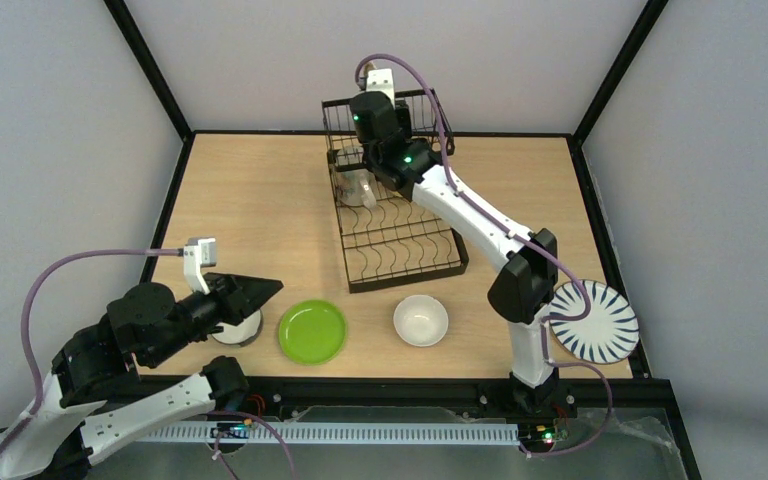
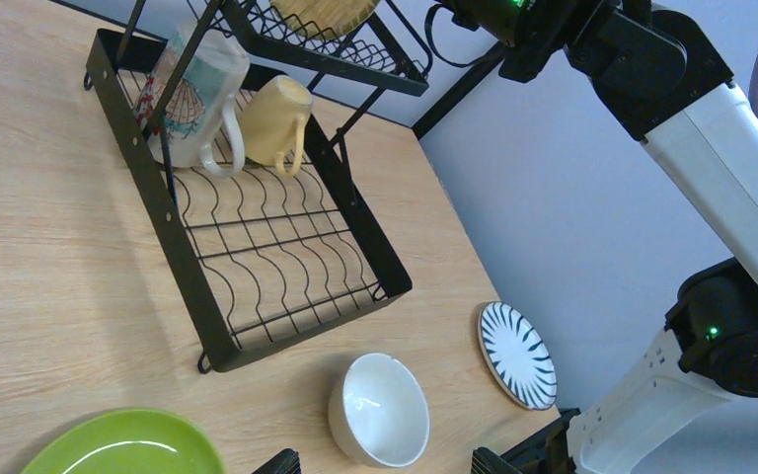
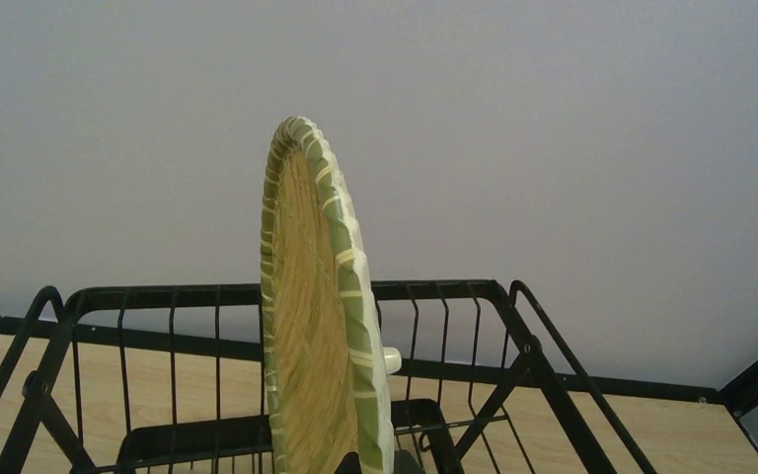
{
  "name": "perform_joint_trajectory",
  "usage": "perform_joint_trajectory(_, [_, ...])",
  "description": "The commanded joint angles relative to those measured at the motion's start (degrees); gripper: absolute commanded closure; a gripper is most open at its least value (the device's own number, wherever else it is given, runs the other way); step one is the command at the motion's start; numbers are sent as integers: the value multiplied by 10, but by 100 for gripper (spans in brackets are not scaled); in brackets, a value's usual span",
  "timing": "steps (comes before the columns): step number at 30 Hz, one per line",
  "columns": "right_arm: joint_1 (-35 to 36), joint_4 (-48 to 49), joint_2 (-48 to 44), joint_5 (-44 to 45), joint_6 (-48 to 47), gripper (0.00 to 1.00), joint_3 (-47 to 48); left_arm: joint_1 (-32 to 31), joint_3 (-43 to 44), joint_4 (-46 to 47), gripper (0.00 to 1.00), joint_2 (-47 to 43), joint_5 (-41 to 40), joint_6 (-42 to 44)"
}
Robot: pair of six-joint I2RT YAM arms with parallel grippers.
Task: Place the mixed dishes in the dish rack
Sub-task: Insert the plate into the dish rack.
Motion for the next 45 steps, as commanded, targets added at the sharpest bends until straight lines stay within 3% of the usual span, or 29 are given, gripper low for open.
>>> perform_joint_trajectory(1, [-1, 11, -10, 14, 24, 100, -10, -1, 5, -22, 1, -6, -7, 1])
perform_joint_trajectory(13, [-2, 0, -6, 23, 43, 99, -26, -1, 5, -24, 1, -7, -10, 1])
perform_joint_trajectory(15, [-2, -3, -5, 24, 43, 88, -25, -1, 4, -24, 1, -7, -11, 0])
perform_joint_trajectory(17, [-2, -3, -6, 25, 42, 69, -24, -1, 2, -22, 1, -7, -11, -1])
perform_joint_trajectory(21, [-2, -2, -7, 27, 37, 48, -20, -1, -1, -16, 1, -7, -10, -1])
perform_joint_trajectory(29, [-2, -6, -2, 30, 20, 35, 6, -1, -5, -5, 1, -7, -7, 1])
perform_joint_trajectory(45, [-1, 2, -24, 42, -47, 28, 84, -1, -18, 20, 1, -15, -10, 7])
